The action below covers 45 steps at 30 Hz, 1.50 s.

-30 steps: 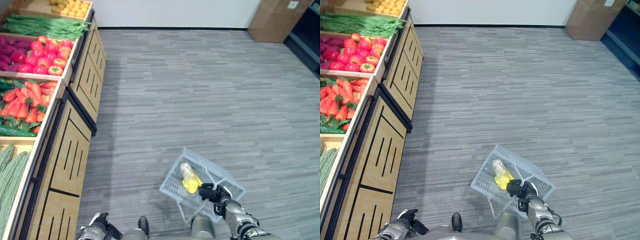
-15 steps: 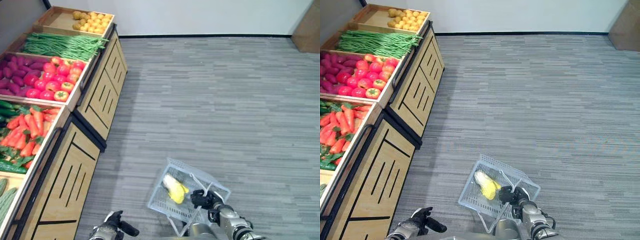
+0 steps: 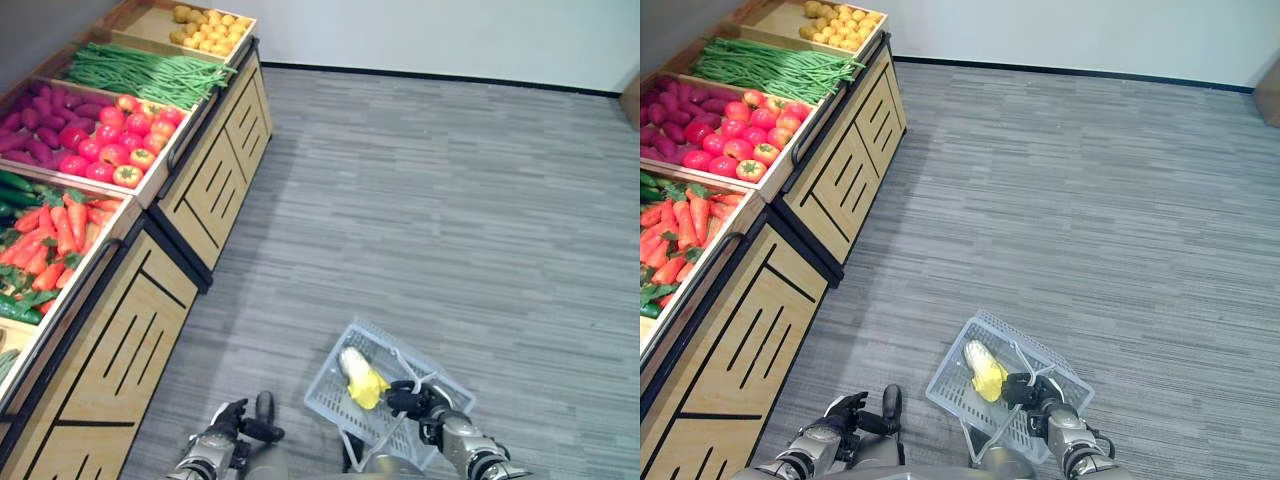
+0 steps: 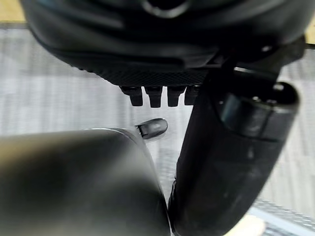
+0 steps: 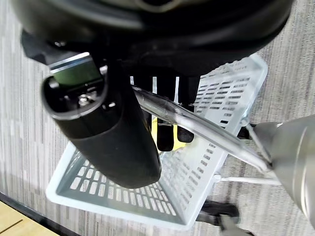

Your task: Get the vegetables into the basket

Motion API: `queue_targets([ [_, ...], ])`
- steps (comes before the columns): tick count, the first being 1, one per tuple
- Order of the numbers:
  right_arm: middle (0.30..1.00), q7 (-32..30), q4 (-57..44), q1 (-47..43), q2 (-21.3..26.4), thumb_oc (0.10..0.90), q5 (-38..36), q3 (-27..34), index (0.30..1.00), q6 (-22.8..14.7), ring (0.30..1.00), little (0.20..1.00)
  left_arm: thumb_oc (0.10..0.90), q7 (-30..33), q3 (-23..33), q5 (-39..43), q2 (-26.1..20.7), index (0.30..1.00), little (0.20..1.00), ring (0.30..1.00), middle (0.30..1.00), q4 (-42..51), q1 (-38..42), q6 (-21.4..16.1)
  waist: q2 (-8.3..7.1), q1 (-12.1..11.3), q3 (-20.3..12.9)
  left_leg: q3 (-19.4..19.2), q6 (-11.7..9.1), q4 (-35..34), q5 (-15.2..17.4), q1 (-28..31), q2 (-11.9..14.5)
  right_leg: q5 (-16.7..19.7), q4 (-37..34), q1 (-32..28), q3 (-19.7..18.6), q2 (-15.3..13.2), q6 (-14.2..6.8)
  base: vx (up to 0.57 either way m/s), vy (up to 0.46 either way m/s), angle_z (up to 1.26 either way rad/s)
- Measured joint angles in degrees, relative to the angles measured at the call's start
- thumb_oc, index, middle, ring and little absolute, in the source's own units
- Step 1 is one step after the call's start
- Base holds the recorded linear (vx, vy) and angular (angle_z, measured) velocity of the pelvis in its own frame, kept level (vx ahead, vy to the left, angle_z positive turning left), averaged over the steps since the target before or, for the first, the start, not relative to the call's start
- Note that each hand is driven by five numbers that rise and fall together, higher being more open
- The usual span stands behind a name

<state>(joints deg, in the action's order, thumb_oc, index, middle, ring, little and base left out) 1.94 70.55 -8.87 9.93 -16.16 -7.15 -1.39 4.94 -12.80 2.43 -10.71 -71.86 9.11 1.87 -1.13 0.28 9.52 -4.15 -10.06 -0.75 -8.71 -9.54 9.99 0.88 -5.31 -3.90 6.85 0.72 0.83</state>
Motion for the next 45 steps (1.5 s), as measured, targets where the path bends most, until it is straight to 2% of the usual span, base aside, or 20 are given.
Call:
queue_targets([
  [2, 0.3, -0.3, -0.1, 0.6, 0.3, 0.4, 0.0, 0.1, 0.3, -0.3, 0.3, 0.3, 0.9, 0.0, 0.0, -0.2, 0.3, 1.0, 1.0, 1.0, 1.0, -0.6, -0.1, -0.2, 0.31, 0.6, -0.2, 0.0, 0.9, 2.2, 0.0, 0.5, -1.2, -0.5, 0.0, -0.5, -0.8, -0.8, -0.9, 0.11, 0.208, -0.58],
  [3, 0.3, -0.5, -0.2, 1.2, 0.3, 0.4, -0.5, 0.6, 0.3, -0.5, 0.3, 0.3, 0.9, 0.1, -0.1, -0.3, 0.5, 1.0, 1.0, 1.0, 1.0, -1.7, 0.4, 0.2, 0.18, 1.4, -1.0, -1.5, 5.2, 0.3, 0.4, 2.3, -3.3, -0.2, 0.6, -0.4, -1.8, -2.6, -2.9, 0.08, 0.208, -0.41],
  [5, 0.3, -1.2, -0.3, 0.7, -0.2, 0.4, -0.5, 1.3, 0.3, -0.7, 0.3, 0.3, 0.9, 0.1, 0.0, -0.3, 0.0, 1.0, 1.0, 1.0, 1.0, -1.5, 1.2, 0.3, -1.22, 1.4, -0.7, -3.1, 7.1, -0.8, 0.8, 3.3, -5.6, -0.2, 2.3, 0.9, -2.7, -5.3, -4.5, 0.05, 0.18, -0.3],
  [8, 0.3, -1.7, -0.6, -0.7, -0.2, 0.4, 0.7, -0.2, 0.3, -0.7, 0.3, 0.3, 0.9, 0.1, -0.1, -0.3, -1.8, 1.0, 1.0, 1.0, 1.0, -2.0, 0.8, 0.3, -2.06, -0.6, -0.5, -5.8, 9.9, -1.8, 2.7, 4.7, -8.4, -1.5, 7.4, 3.6, -4.6, -8.4, -6.6, 0.05, 0.184, -0.34],
  [15, 0.3, -0.9, -0.5, -1.6, -1.2, 0.4, 2.3, -0.9, 0.3, -0.5, 0.3, 0.3, 0.9, 0.2, 0.2, -0.4, -7.5, 1.0, 1.0, 1.0, 1.0, -2.3, -1.0, 1.0, -5.9, -1.6, 0.5, -7.4, 11.3, -3.8, 4.9, 6.5, -10.4, -1.1, 8.7, 4.3, -4.6, -10.0, -8.9, 0.07, 0.126, -0.14],
  [20, 0.3, -0.4, -0.6, -2.0, -1.3, 0.4, 2.0, 0.1, 0.3, -0.6, 0.3, 0.3, 0.9, 0.2, 0.5, -0.3, -6.8, 1.0, 1.0, 1.0, 1.0, -3.3, -1.4, 1.0, -5.72, -2.5, 0.4, -6.0, 12.6, -4.6, 5.5, 8.0, -9.9, -1.1, 18.6, 7.8, -5.2, -9.7, -9.4, 0.1, 0.065, 0.14],
  [21, 0.3, 0.0, -1.6, -1.7, -1.5, 0.4, 1.5, 0.0, 0.3, -0.7, 0.3, 0.3, 0.9, 0.2, 0.8, -0.3, -6.6, 1.0, 1.0, 1.0, 1.0, -3.4, -1.3, 1.2, -5.55, -2.1, 0.0, -4.4, 13.5, -4.4, 5.6, 8.5, -10.0, -4.1, 24.7, 11.1, -6.9, -10.0, -11.6, 0.18, -0.049, 0.51],
  [23, 0.3, 0.0, -1.6, -1.4, -1.6, 0.4, 1.6, -0.3, 0.3, -0.7, 0.3, 0.3, 0.9, 0.3, 0.7, -0.1, -6.4, 1.0, 1.0, 1.0, 1.0, -3.1, -1.8, 1.1, -6.73, -3.1, -1.1, -2.8, 15.1, -4.3, 6.1, 8.9, -11.8, -4.4, 22.2, 13.3, -8.1, -12.7, -12.0, 0.26, -0.061, 0.38],
  [25, 0.3, -0.1, -3.2, -1.8, -1.4, 0.4, 1.3, -0.8, 0.3, -1.5, 0.3, 0.3, 0.9, 0.8, 0.0, -0.1, -5.8, 1.0, 1.0, 1.0, 1.0, -3.7, -0.6, 1.5, -4.59, -0.2, 0.1, 1.1, 15.5, -4.3, 6.1, 8.5, -11.1, -1.0, 7.3, 14.8, -10.3, -11.1, -11.8, 0.35, -0.072, 0.72],
  [28, 0.3, -0.2, -4.2, -1.9, -1.1, 0.4, 0.3, -2.0, 0.3, -1.7, 0.3, 0.3, 0.9, 1.2, 0.2, -0.1, -4.6, 1.0, 1.0, 1.0, 1.0, -5.0, -0.7, 1.4, -3.96, 0.8, 0.8, 4.6, 14.4, -4.3, 8.5, 13.0, -11.1, 9.2, -0.1, 16.2, -10.6, -9.3, -11.5, 0.29, -0.08, 0.96],
  [30, 0.3, 0.1, -4.0, -1.7, -1.7, 0.4, -0.3, -2.2, 0.3, -1.6, 0.3, 0.3, 0.9, 1.2, 0.1, -0.1, -4.7, 1.0, 1.0, 1.0, 1.0, -4.2, -1.6, 0.8, -5.18, 1.1, 0.1, 9.8, 10.9, -4.3, 11.8, 16.5, -10.5, 10.3, 0.3, 15.9, -10.6, -7.3, -10.6, 0.29, -0.169, 1.4],
  [31, 0.3, 0.1, -3.8, -1.7, -1.1, 0.4, -0.3, -2.3, 0.3, -1.5, 0.3, 0.3, 0.9, 1.2, -0.1, 0.0, -3.3, 1.0, 1.0, 1.0, 1.0, -4.1, -2.1, 0.8, -2.53, 1.3, 0.2, 11.7, 9.0, -4.4, 13.2, 17.0, -7.0, 10.9, 1.7, 14.6, -10.0, -4.1, -7.5, 0.33, -0.295, 1.11],
  [33, 0.3, 0.5, -2.9, -2.7, -0.9, 0.4, -0.3, -2.1, 0.3, -1.0, 0.3, 0.3, 0.9, 1.0, 0.1, 0.5, -3.2, 1.0, 1.0, 1.0, 1.0, -2.5, -2.4, 0.8, -0.61, 1.0, 0.5, 11.2, 5.0, -1.1, 10.1, 16.7, -4.1, 8.3, 5.2, 13.2, -7.7, -1.6, -2.4, 0.32, -0.345, 0.99],
  [35, 0.3, 0.5, -1.8, -2.7, -0.1, 0.4, -0.5, -0.9, 0.3, -0.8, 0.3, 0.3, 0.9, 0.6, -0.9, 0.9, -1.8, 1.0, 1.0, 1.0, 1.0, -1.9, -0.9, -0.3, 0.1, 2.8, 0.5, 14.8, 2.2, 5.3, 8.3, 14.8, -2.3, 1.5, 8.9, 9.6, -2.6, -0.6, -1.4, 0.16, -0.266, 1.43],
  [40, 0.3, 0.1, -1.3, -3.5, 1.4, 0.4, -0.6, 0.0, 0.3, -0.6, 0.3, 0.3, 0.9, 0.0, -0.7, 1.0, -0.7, 1.0, 1.0, 1.0, 1.0, -2.4, -0.4, 0.4, 0.81, 5.1, 0.8, 14.6, -0.9, 6.6, 3.9, 13.2, 0.5, -0.8, 9.1, 8.6, -0.4, 1.9, 0.9, 0.12, -0.193, 0.4],
  [41, 0.3, 0.1, -1.3, -3.0, 2.3, 0.4, -0.6, 0.1, 0.3, -0.6, 0.3, 0.3, 0.9, 0.0, -0.7, 1.0, 0.0, 1.0, 1.0, 1.0, 1.0, -2.2, 0.2, 0.3, 0.73, 5.0, 0.8, 13.8, -1.9, 8.9, 2.5, 10.9, -0.3, -0.8, 8.8, 8.3, 0.9, 1.1, 1.0, -0.05, 0.009, 1.03],
  [42, 0.3, -0.1, -1.1, -2.1, 3.6, 0.4, -1.4, 0.4, 0.3, -0.7, 0.3, 0.3, 0.9, -0.2, -1.1, 0.9, 0.8, 1.0, 1.0, 1.0, 1.0, -2.1, 1.5, 0.3, -0.59, 6.2, 1.6, 6.0, -2.9, 9.7, 3.2, 8.1, 0.0, -0.8, 6.1, 6.0, 5.3, -1.8, 1.2, -0.05, 0.057, 1.69],
  [43, 0.3, -0.4, -0.2, -1.6, 4.9, 0.4, -2.7, 1.7, 0.3, -0.7, 0.3, 0.3, 0.9, -0.2, -1.5, 0.9, 2.1, 1.0, 1.0, 1.0, 1.0, -1.7, 2.2, 0.0, -0.35, 6.3, 1.4, -2.7, -3.2, 7.6, 3.6, 5.7, 1.1, -0.8, 5.5, 5.5, 8.9, -3.4, 1.2, -0.02, 0.103, 2.44],
  [44, 0.3, -1.3, -0.3, -1.7, 6.3, 0.4, -2.7, 3.4, 0.3, -0.9, 0.3, 0.3, 0.9, -0.2, -3.7, 0.9, 3.0, 1.0, 1.0, 1.0, 1.0, 1.0, 2.5, 0.3, 1.37, 7.1, 1.1, -21.4, -3.0, 5.0, 3.1, 0.9, 5.7, -1.0, 5.2, 6.1, 13.6, -3.5, 1.0, 0.09, 0.228, 1.75],
  [45, 0.3, -2.0, -0.2, -1.8, 6.5, 0.4, -2.2, 3.4, 0.3, -1.0, 0.3, 0.3, 0.9, -0.2, -4.1, 0.9, 2.9, 1.0, 1.0, 1.0, 1.0, 1.7, 2.0, 0.5, 1.75, 6.1, 1.0, -25.3, -2.4, 5.0, 2.8, -0.2, 6.8, -0.9, 5.5, 6.5, 13.7, -2.7, 0.9, 0.12, 0.259, 0.89],
])
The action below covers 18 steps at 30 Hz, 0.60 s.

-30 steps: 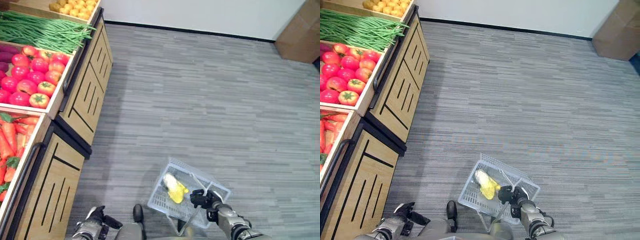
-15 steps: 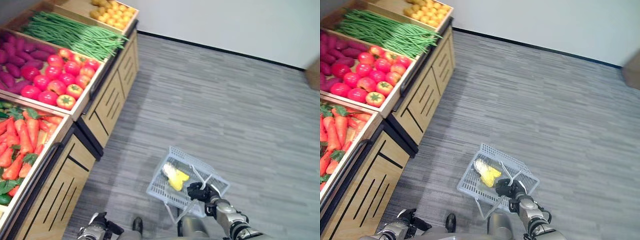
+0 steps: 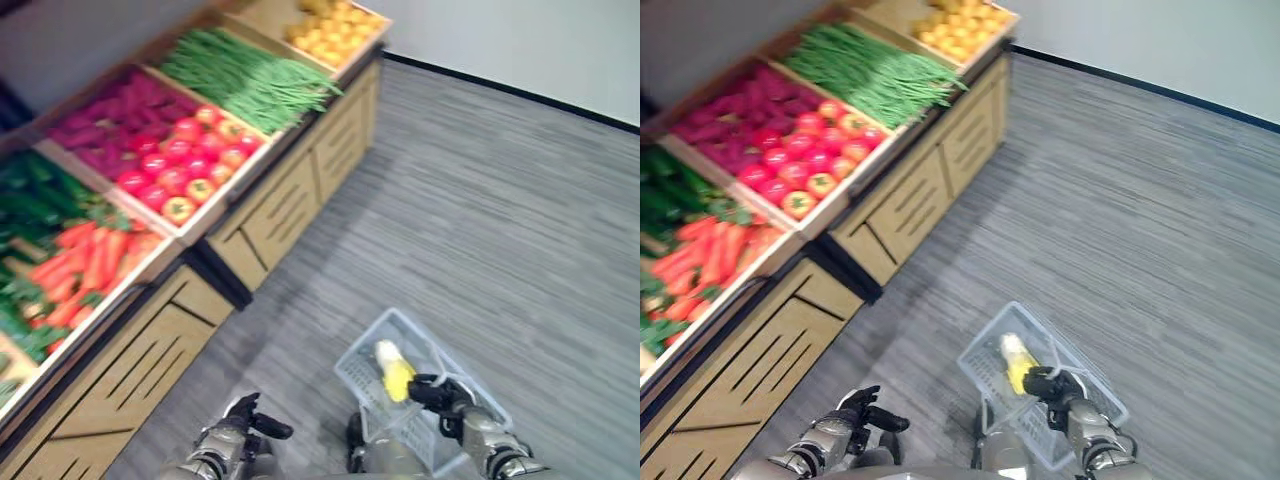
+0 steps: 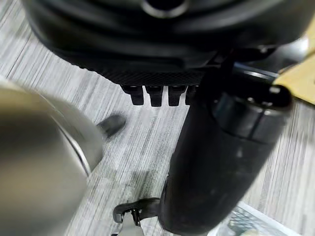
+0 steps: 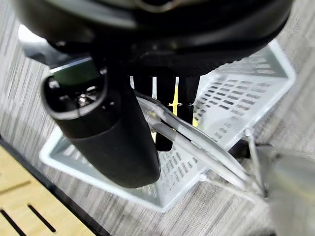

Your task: Get the vegetables into the basket

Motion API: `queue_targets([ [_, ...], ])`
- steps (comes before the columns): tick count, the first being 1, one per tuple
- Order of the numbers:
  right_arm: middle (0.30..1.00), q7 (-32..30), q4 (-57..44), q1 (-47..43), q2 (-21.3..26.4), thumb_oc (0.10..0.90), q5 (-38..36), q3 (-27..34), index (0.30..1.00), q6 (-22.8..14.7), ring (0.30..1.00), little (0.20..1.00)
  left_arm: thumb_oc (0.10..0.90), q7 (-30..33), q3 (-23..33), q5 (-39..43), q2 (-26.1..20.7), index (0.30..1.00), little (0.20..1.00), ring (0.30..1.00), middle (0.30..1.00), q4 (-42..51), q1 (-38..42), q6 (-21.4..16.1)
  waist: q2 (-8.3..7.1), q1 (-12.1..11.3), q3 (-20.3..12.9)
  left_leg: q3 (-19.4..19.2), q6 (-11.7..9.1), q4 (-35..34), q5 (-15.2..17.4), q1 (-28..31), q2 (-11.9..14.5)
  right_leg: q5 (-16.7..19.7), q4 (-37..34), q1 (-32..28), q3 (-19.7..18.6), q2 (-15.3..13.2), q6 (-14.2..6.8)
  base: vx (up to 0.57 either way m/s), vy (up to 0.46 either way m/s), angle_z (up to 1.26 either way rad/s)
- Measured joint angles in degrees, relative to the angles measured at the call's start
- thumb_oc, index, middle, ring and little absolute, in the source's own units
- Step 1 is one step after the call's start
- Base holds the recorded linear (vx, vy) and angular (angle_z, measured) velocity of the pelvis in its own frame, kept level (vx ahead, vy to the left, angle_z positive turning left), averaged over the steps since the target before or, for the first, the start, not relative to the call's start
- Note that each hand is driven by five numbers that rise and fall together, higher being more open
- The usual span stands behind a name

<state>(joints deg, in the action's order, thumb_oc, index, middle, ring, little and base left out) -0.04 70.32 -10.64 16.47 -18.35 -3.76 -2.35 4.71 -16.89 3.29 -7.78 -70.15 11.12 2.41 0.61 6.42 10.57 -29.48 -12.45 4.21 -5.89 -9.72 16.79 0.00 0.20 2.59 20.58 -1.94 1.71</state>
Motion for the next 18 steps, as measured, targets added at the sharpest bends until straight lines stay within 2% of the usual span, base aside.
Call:
queue_targets([
  [1, 0.3, -0.4, 0.0, -0.2, 0.2, 0.4, 0.7, -0.1, 0.3, 0.0, 0.3, 0.3, 0.9, -0.1, 0.0, -0.1, -0.2, 1.0, 1.0, 1.0, 1.0, 0.0, -0.7, 0.6, 0.41, -0.9, -0.2, 3.2, 1.9, -0.1, 0.9, 0.2, -0.4, 0.0, 0.6, 0.1, -1.2, 0.4, -0.1, 0.11, 0.251, -0.49],
  [2, 0.3, -0.5, 0.2, -0.4, 0.6, 0.4, 2.3, -0.1, 0.3, -0.1, 0.3, 0.3, 0.9, -0.2, 0.2, -0.1, -0.7, 1.0, 1.0, 1.0, 1.0, -0.6, -1.4, 0.5, 0.18, -1.3, -0.1, 9.6, 3.8, -0.8, 2.5, 2.2, -2.8, 0.1, 1.6, 0.1, -3.4, 0.5, -0.3, 0.05, 0.141, -1.04],
  [3, 0.3, -0.6, 0.7, -0.3, 1.3, 0.4, 3.4, -1.0, 0.3, -0.1, 0.3, 0.3, 0.9, -0.2, 0.9, -0.1, -0.8, 1.0, 1.0, 1.0, 1.0, -1.6, -2.2, 0.4, -0.23, -1.5, 0.0, 12.7, 4.5, -2.5, 2.6, 4.8, -5.1, -0.1, 2.6, 0.0, -5.3, 0.4, -0.9, 0.03, 0.13, -0.98],
  [4, 0.3, -0.6, 0.8, 0.5, 2.4, 0.4, 4.6, -2.1, 0.3, 0.1, 0.3, 0.3, 0.9, -0.2, 1.0, -0.1, -1.0, 1.0, 1.0, 1.0, 1.0, -2.3, -2.4, 0.5, 0.08, -0.5, -0.1, 12.4, 5.1, -2.1, 2.2, 5.8, -5.9, -0.5, 3.5, 0.0, -5.9, 0.4, -1.5, 0.02, 0.127, -0.61],
  [5, 0.3, -1.0, 1.2, 1.9, 3.2, 0.4, 5.1, -3.1, 0.3, 0.4, 0.3, 0.3, 0.9, -0.2, 1.5, -0.2, -1.4, 1.0, 1.0, 1.0, 1.0, -3.6, -1.9, 0.6, 0.03, 0.1, -0.2, 12.0, 6.9, -2.2, 2.7, 6.1, -6.3, -1.4, 5.3, 0.7, -6.2, 0.3, -2.7, 0.0, 0.095, -0.19],
  [8, 0.3, -1.0, 2.2, 5.5, 1.4, 0.4, 5.5, -4.2, 0.3, 2.1, 0.3, 0.3, 0.9, 0.1, 1.8, -0.9, -5.5, 1.0, 1.0, 1.0, 1.0, -3.9, -1.2, 0.1, -4.78, -0.8, -0.2, 10.6, 9.3, -3.7, 2.6, 6.3, -9.5, -2.7, 9.6, 4.3, -8.4, -3.1, -4.4, -0.01, 0.089, -0.14],
  [10, 0.3, -0.8, 1.9, 6.8, -0.3, 0.4, 5.4, -3.8, 0.3, 2.2, 0.3, 0.3, 0.9, 0.2, 1.9, -1.0, -6.9, 1.0, 1.0, 1.0, 1.0, -4.2, -0.9, 0.4, -5.95, -0.7, -0.1, 10.2, 10.2, -4.2, 2.5, 6.3, -10.6, -2.6, 10.0, 5.0, -9.3, -4.2, -5.0, -0.01, 0.075, -0.06],
  [11, 0.3, -0.7, 1.7, 7.5, -1.0, 0.4, 5.3, -3.5, 0.3, 2.1, 0.3, 0.3, 0.9, 0.2, 2.4, -1.0, -8.0, 1.0, 1.0, 1.0, 1.0, -4.3, -1.4, 0.5, -7.05, -1.0, -0.4, 9.9, 10.7, -4.1, 2.9, 6.4, -11.3, -2.3, 9.7, 5.0, -10.0, -4.6, -5.4, 0.0, 0.063, -0.13],
  [13, 0.3, 0.1, 1.6, 6.8, -1.2, 0.4, 5.3, -3.6, 0.3, 2.1, 0.3, 0.3, 0.9, 0.3, 3.4, -1.0, -8.0, 1.0, 1.0, 1.0, 1.0, -4.2, -1.4, 0.4, -6.65, -1.8, -0.2, 9.3, 11.7, -4.1, 3.3, 6.5, -12.5, -2.1, 9.0, 5.2, -11.5, -5.6, -6.4, -0.02, 0.104, -0.06],
  [14, 0.3, 0.0, 1.7, 6.5, -1.2, 0.4, 5.4, -3.7, 0.3, 2.2, 0.3, 0.3, 0.9, 0.3, 3.6, -1.0, -8.1, 1.0, 1.0, 1.0, 1.0, -4.3, -1.5, 0.4, -6.92, -2.8, -0.2, 9.5, 11.9, -4.2, 3.5, 6.5, -13.0, -1.2, 8.1, 4.4, -11.6, -5.8, -7.0, -0.01, 0.124, 0.07],
  [16, 0.3, -0.4, 1.7, 5.8, -0.8, 0.4, 5.5, -3.9, 0.3, 2.2, 0.3, 0.3, 0.9, 0.3, 4.1, -1.0, -8.0, 1.0, 1.0, 1.0, 1.0, -4.1, -1.1, 0.1, -6.25, -4.0, 0.7, 9.9, 12.1, -4.3, 3.4, 6.0, -13.5, -0.7, 7.8, 4.4, -11.2, -6.1, -7.1, -0.01, 0.093, 0.12],
  [18, 0.3, -0.4, 1.7, 5.2, -0.8, 0.4, 5.6, -4.6, 0.3, 2.3, 0.3, 0.3, 0.9, 0.4, 4.3, -0.9, -7.9, 1.0, 1.0, 1.0, 1.0, -3.8, -1.2, -0.2, -6.25, -4.3, 0.9, 10.6, 12.5, -4.5, 3.4, 5.8, -14.0, -0.7, 7.8, 4.4, -10.8, -6.6, -7.1, -0.03, 0.094, 0.2],
])
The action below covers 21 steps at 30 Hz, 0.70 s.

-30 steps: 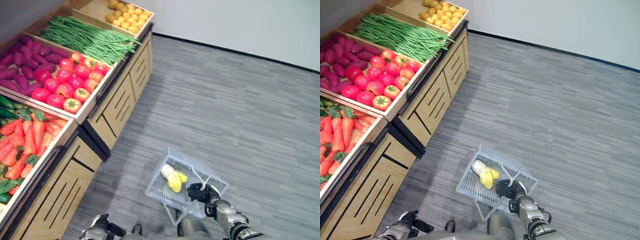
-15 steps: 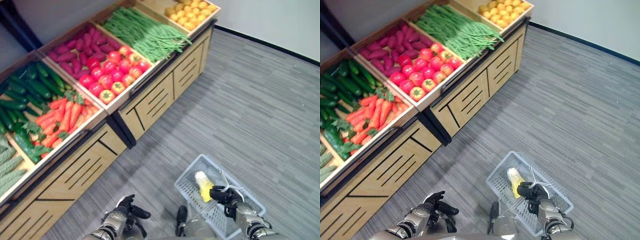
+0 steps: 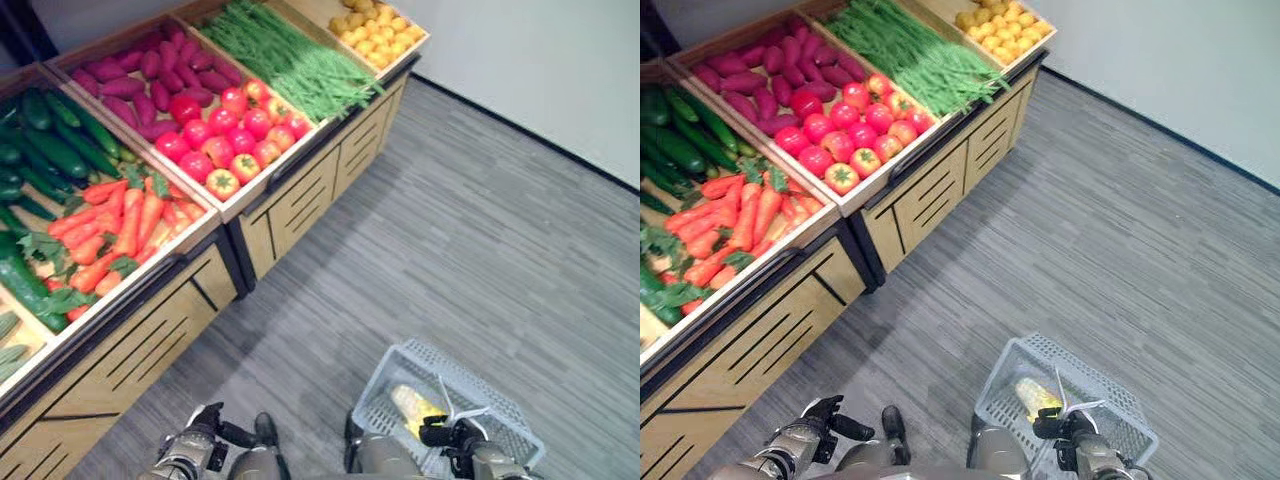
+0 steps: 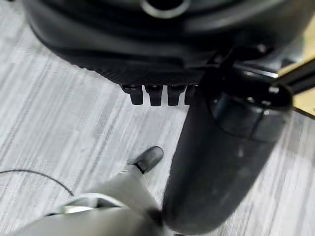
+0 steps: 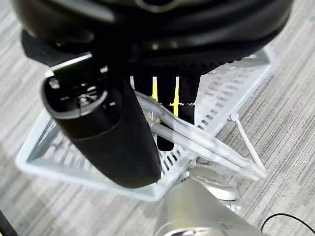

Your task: Get the vegetables into the basket

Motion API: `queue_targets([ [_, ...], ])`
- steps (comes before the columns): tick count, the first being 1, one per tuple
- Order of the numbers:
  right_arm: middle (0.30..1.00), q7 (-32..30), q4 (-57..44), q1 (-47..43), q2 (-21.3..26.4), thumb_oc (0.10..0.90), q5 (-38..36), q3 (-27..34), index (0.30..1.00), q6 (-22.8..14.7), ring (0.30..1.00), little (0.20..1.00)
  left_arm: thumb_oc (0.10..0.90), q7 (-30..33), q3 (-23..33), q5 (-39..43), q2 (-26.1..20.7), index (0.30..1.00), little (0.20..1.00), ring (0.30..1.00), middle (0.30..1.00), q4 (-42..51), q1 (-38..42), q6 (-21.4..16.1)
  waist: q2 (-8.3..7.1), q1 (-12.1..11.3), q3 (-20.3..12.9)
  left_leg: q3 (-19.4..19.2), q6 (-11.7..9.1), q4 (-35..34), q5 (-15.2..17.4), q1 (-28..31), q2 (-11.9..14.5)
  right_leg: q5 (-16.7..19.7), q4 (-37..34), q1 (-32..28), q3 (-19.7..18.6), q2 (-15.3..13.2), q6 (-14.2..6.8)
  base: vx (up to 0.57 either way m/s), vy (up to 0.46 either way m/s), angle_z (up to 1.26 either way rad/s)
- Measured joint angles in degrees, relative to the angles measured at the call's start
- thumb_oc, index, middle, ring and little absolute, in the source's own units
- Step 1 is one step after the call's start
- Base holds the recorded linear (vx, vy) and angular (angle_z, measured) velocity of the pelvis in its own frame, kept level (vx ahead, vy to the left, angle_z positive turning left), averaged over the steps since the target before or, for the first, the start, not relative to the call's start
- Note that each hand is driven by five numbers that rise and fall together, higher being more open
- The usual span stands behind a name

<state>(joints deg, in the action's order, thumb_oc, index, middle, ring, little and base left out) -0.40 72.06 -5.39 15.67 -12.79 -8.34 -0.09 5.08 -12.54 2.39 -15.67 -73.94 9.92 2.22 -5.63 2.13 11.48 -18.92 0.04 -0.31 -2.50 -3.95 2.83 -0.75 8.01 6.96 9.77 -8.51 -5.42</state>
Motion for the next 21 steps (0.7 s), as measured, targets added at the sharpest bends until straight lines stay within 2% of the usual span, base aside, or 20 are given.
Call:
queue_targets([
  [5, 0.3, -0.1, 0.0, -1.8, -0.4, 0.4, 1.2, -1.2, 0.3, 0.0, 0.3, 0.3, 0.9, 0.1, -0.2, -0.2, -1.2, 1.0, 1.0, 1.0, 1.0, 0.0, 1.6, 0.0, -2.9, -0.5, 1.9, 0.9, 0.8, 0.4, 0.3, -0.4, -0.9, 0.0, 0.6, 0.1, -0.4, -1.0, -0.1, -0.01, 0.076, 0.1],
  [6, 0.3, -0.1, 0.0, -1.9, -0.4, 0.4, 1.2, -1.2, 0.3, 0.0, 0.3, 0.3, 0.9, 0.1, -0.2, -0.2, -1.3, 1.0, 1.0, 1.0, 1.0, 0.0, 1.7, 0.0, -3.1, -0.8, 2.1, 1.0, 1.1, 0.4, 0.5, -0.3, -1.2, 0.1, 0.8, 0.0, -0.5, -1.0, -0.2, 0.06, 0.075, 0.11],
  [8, 0.3, -0.2, -0.1, -2.1, -0.3, 0.4, 1.2, -1.2, 0.3, 0.0, 0.3, 0.3, 0.9, 0.1, -0.2, -0.1, -1.2, 1.0, 1.0, 1.0, 1.0, 0.0, 2.0, 0.0, -2.81, -0.8, 3.1, 1.5, 1.2, 0.2, 0.4, 0.5, -1.0, 0.1, 3.1, 0.4, -2.2, -1.1, -0.3, 0.06, 0.01, 0.11],
  [10, 0.3, -0.2, -0.9, -2.3, -0.2, 0.4, 1.1, -1.2, 0.3, -0.2, 0.3, 0.3, 0.9, 0.1, -0.4, -0.2, -1.0, 1.0, 1.0, 1.0, 1.0, -0.2, 2.1, 0.1, -1.93, 0.0, 4.2, 3.2, 2.4, -1.7, 0.5, 2.5, -0.9, -1.6, 7.5, 2.0, -6.6, -0.9, -2.6, 0.09, -0.018, 0.29],
  [12, 0.3, -0.1, -1.5, -2.9, -0.3, 0.4, 1.0, -1.1, 0.3, -0.3, 0.3, 0.3, 0.9, 0.8, -0.5, -0.2, -1.1, 1.0, 1.0, 1.0, 1.0, -0.6, 2.4, 0.2, -1.6, 0.4, 4.5, 4.9, 2.6, -2.9, 0.5, 2.7, -1.3, -0.6, 3.2, 4.2, -11.3, -1.2, -4.7, 0.13, -0.048, 0.26],
  [13, 0.3, -0.3, -1.8, -3.5, -0.2, 0.4, 0.9, -1.0, 0.3, -0.5, 0.3, 0.3, 0.9, 1.1, -0.4, -0.1, -1.1, 1.0, 1.0, 1.0, 1.0, -0.9, 2.4, 0.3, -1.49, 0.5, 4.6, 5.5, 3.2, -3.4, 0.2, 2.7, -1.0, 1.3, -1.1, 5.8, -11.6, -1.5, -5.7, 0.15, -0.058, 0.2],
  [15, 0.3, -0.3, -1.9, -3.5, -0.3, 0.4, 0.5, -1.0, 0.3, -1.2, 0.3, 0.3, 0.9, 1.2, -0.3, -0.1, -1.1, 1.0, 1.0, 1.0, 1.0, -1.3, 2.3, 0.6, -1.47, 1.4, 4.6, 7.6, 3.0, -3.5, 0.2, 3.7, -0.6, 5.5, -7.9, 6.2, -11.7, -1.4, -5.5, 0.16, -0.064, 0.4],
  [17, 0.3, -0.1, -1.9, -3.1, -0.3, 0.4, -0.3, -1.0, 0.3, -1.2, 0.3, 0.3, 0.9, 1.2, -0.3, -0.2, -1.1, 1.0, 1.0, 1.0, 1.0, -1.4, 1.6, 0.6, -1.86, 2.0, 4.5, 9.8, 1.8, -3.8, 0.8, 5.3, -0.4, 8.9, -10.8, 5.6, -12.4, -1.0, -5.3, 0.14, -0.092, 0.7],
  [18, 0.3, 0.0, -1.7, -2.4, -0.4, 0.4, -0.6, -1.0, 0.3, -1.2, 0.3, 0.3, 0.9, 1.1, -0.3, -0.2, -1.1, 1.0, 1.0, 1.0, 1.0, -1.4, 1.3, 0.5, -2.71, 2.0, 4.1, 11.4, 0.4, -3.8, 1.2, 6.2, -0.3, 9.0, -11.7, 4.3, -13.7, -0.5, -5.2, 0.11, -0.127, 0.95],
  [19, 0.3, 0.0, -1.6, -1.4, -0.7, 0.4, -0.6, -1.0, 0.3, -1.2, 0.3, 0.3, 0.9, 1.1, -0.3, -0.2, -1.2, 1.0, 1.0, 1.0, 1.0, -1.5, 1.1, 0.5, -3.37, 2.0, 3.7, 13.4, -1.8, -4.2, 1.5, 7.1, -0.4, 9.4, -11.8, 2.8, -15.3, -0.1, -4.0, 0.08, -0.144, 1.02],
  [20, 0.3, -0.3, -1.4, -1.3, -0.5, 0.4, -0.6, -0.7, 0.3, -1.2, 0.3, 0.3, 0.9, 1.1, -0.3, -0.2, -0.5, 1.0, 1.0, 1.0, 1.0, -1.4, 0.8, 0.4, -2.09, 2.2, 4.0, 14.7, -3.2, -4.6, 2.0, 7.8, 1.2, 10.6, -11.1, 2.0, -15.1, 1.6, -3.4, 0.06, -0.176, 0.85],
  [21, 0.3, -0.4, -1.2, -1.4, 0.0, 0.4, -0.5, -0.9, 0.3, -1.2, 0.3, 0.3, 0.9, 1.1, -0.3, -0.2, 0.0, 1.0, 1.0, 1.0, 1.0, -1.0, 0.2, 0.1, -0.75, 1.9, 3.7, 15.2, -3.7, -4.6, 1.9, 7.7, 2.8, 10.3, -10.8, 1.8, -14.2, 3.2, -2.4, 0.06, -0.18, 0.46],
])
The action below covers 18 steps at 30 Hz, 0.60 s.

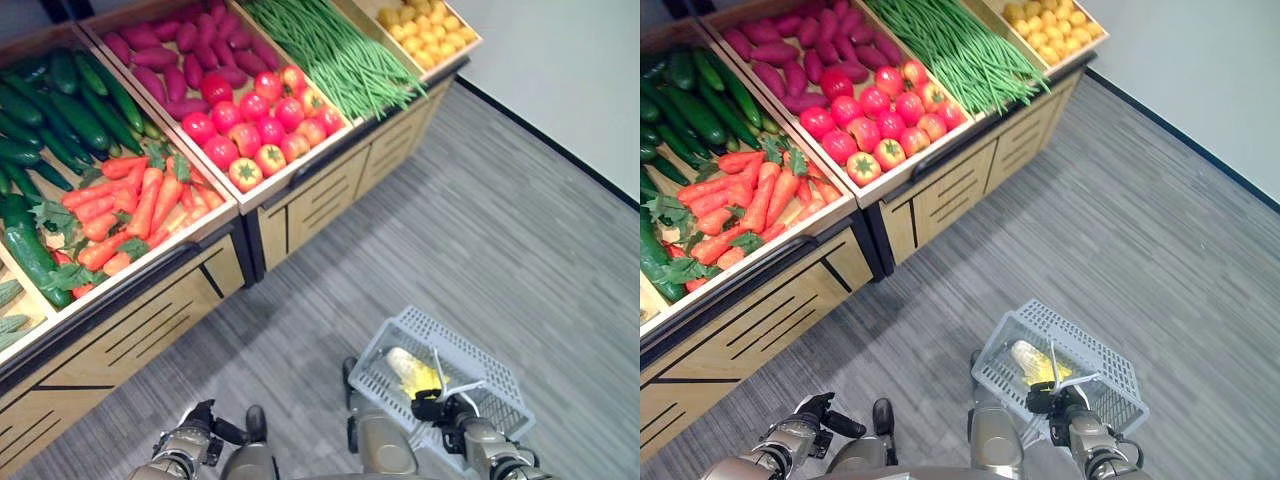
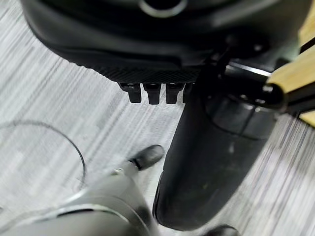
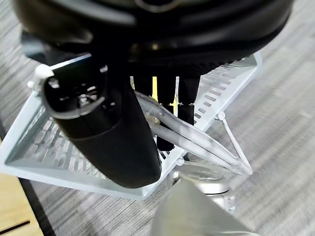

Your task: Get the vegetables into the basket

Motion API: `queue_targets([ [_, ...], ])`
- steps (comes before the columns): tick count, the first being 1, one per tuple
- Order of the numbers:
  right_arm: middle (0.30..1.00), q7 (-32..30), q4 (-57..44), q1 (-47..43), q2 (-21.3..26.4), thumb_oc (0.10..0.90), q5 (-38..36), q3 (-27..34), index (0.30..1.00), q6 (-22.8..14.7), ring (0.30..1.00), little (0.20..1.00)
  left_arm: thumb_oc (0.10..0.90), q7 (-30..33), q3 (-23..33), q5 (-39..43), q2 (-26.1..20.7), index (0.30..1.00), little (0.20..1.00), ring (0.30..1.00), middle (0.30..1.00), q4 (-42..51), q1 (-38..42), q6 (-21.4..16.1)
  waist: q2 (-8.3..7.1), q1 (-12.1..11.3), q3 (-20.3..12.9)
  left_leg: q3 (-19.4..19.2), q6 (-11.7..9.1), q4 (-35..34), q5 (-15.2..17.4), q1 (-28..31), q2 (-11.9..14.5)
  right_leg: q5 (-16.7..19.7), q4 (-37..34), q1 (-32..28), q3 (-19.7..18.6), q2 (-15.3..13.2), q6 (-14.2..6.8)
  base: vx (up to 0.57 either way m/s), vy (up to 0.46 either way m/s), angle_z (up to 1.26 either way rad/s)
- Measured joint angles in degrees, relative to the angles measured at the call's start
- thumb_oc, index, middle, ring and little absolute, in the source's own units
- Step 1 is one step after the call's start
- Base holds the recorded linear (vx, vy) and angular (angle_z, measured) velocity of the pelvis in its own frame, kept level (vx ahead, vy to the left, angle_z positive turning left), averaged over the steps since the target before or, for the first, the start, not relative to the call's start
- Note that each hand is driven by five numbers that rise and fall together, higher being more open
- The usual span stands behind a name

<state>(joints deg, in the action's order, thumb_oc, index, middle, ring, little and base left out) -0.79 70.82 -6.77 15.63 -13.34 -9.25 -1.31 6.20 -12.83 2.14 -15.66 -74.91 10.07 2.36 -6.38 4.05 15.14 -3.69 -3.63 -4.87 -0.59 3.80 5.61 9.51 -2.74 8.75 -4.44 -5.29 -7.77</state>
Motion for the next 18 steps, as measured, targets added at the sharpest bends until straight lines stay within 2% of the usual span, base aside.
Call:
queue_targets([
  [1, 0.3, 0.0, 0.1, -0.5, 0.3, 0.4, 0.1, -0.2, 0.3, 0.0, 0.3, 0.3, 0.9, -0.1, 0.1, 0.0, 0.1, 1.0, 1.0, 1.0, 1.0, 0.5, -0.3, -0.1, 1.23, -0.7, -0.2, 0.4, -0.3, 1.0, -0.5, -0.1, 1.5, 0.9, -0.3, -0.6, 0.8, 1.4, 1.9, 0.06, -0.227, 0.23],
  [2, 0.3, 0.0, 0.4, -1.1, 0.4, 0.4, 0.7, -0.3, 0.3, 0.1, 0.3, 0.3, 0.9, -0.1, 0.4, 0.1, 0.4, 1.0, 1.0, 1.0, 1.0, 0.6, -0.6, -0.1, 1.66, -0.9, -0.3, 0.8, -0.9, 1.8, -0.8, -0.3, 2.6, 0.6, -0.7, -1.4, 1.9, 2.4, 3.0, 0.05, -0.232, 0.21],
  [5, 0.3, 0.1, 0.4, -1.7, 1.2, 0.4, 1.8, -1.4, 0.3, 0.8, 0.3, 0.3, 0.9, 0.0, 1.2, 0.2, 0.8, 1.0, 1.0, 1.0, 1.0, 1.1, -0.1, -0.5, 1.98, -1.2, -0.4, 3.4, -3.7, 4.4, -2.9, -2.3, 4.8, -0.7, -0.8, -3.0, 5.4, 4.1, 5.1, 0.06, -0.249, 0.47],
  [7, 0.3, 0.2, 0.4, -1.7, 1.2, 0.4, 1.8, -1.4, 0.3, 1.0, 0.3, 0.3, 0.9, 0.0, 1.3, 1.0, 1.2, 1.0, 1.0, 1.0, 1.0, 1.0, 0.1, -0.3, 2.14, -1.3, -0.5, 5.2, -4.3, 5.4, -3.4, -3.6, 5.6, -1.7, -0.3, -3.1, 7.1, 4.7, 5.8, 0.05, -0.214, 0.54],
  [11, 0.3, 0.4, 0.8, -1.5, 1.3, 0.4, 1.8, -1.3, 0.3, 1.2, 0.3, 0.3, 0.9, 0.0, 1.2, 3.4, 2.7, 1.0, 1.0, 1.0, 1.0, 0.7, 0.0, -0.1, 4.04, -1.5, -0.5, 8.3, -6.4, 6.8, -5.3, -6.2, 7.5, -5.9, 3.7, -2.8, 12.3, 6.3, 6.8, 0.03, -0.196, 0.62],
  [13, 0.3, 0.6, 0.8, -1.4, 1.3, 0.4, 1.8, -1.8, 0.3, 1.2, 0.3, 0.3, 0.9, -0.1, 1.1, 3.6, 3.1, 1.0, 1.0, 1.0, 1.0, 1.1, 0.3, -0.2, 4.36, -1.5, -0.7, 8.9, -7.3, 7.0, -8.2, -7.8, 7.3, -7.7, 5.5, -2.4, 14.7, 5.7, 7.4, 0.02, -0.109, 0.78],
  [14, 0.3, 0.6, 0.8, -1.3, 1.3, 0.4, 1.8, -1.9, 0.3, 1.2, 0.3, 0.3, 0.9, -0.1, 0.6, 3.6, 3.2, 1.0, 1.0, 1.0, 1.0, 1.3, 0.4, -0.2, 4.52, -1.5, -0.9, 8.7, -7.4, 6.1, -10.7, -8.6, 7.0, -8.4, 6.1, -2.3, 16.1, 5.3, 7.8, 0.0, -0.064, 0.91],
  [15, 0.3, 0.6, 0.8, -1.1, 1.6, 0.4, 1.8, -2.3, 0.3, 1.2, 0.3, 0.3, 0.9, -0.1, -0.5, 3.6, 3.4, 1.0, 1.0, 1.0, 1.0, 1.6, 0.5, -0.1, 4.71, -1.5, -1.1, 7.7, -7.3, 4.3, -13.6, -8.9, 6.7, -8.7, 6.1, -2.3, 17.8, 4.9, 8.2, -0.01, -0.005, 0.89],
  [16, 0.3, 0.6, 0.9, -1.0, 2.0, 0.4, 2.0, -2.3, 0.3, 1.2, 0.3, 0.3, 0.9, -0.2, -1.0, 3.6, 3.6, 1.0, 1.0, 1.0, 1.0, 2.5, 0.8, -0.1, 4.74, -1.3, -1.3, 5.4, -6.9, 3.8, -14.3, -8.9, 6.4, -8.8, 5.5, -2.4, 19.3, 4.1, 8.8, -0.03, 0.019, 0.83],
  [18, 0.3, 0.6, 1.3, -0.9, 3.2, 0.4, 2.7, -2.3, 0.3, 1.2, 0.3, 0.3, 0.9, -0.3, -1.8, 3.4, 4.3, 1.0, 1.0, 1.0, 1.0, 3.2, 0.4, 0.2, 5.18, -0.1, -1.6, -7.5, -5.2, 5.8, -10.9, -9.1, 6.4, -8.7, 5.2, -3.2, 22.1, 2.9, 9.2, 0.01, 0.038, 0.73],
])
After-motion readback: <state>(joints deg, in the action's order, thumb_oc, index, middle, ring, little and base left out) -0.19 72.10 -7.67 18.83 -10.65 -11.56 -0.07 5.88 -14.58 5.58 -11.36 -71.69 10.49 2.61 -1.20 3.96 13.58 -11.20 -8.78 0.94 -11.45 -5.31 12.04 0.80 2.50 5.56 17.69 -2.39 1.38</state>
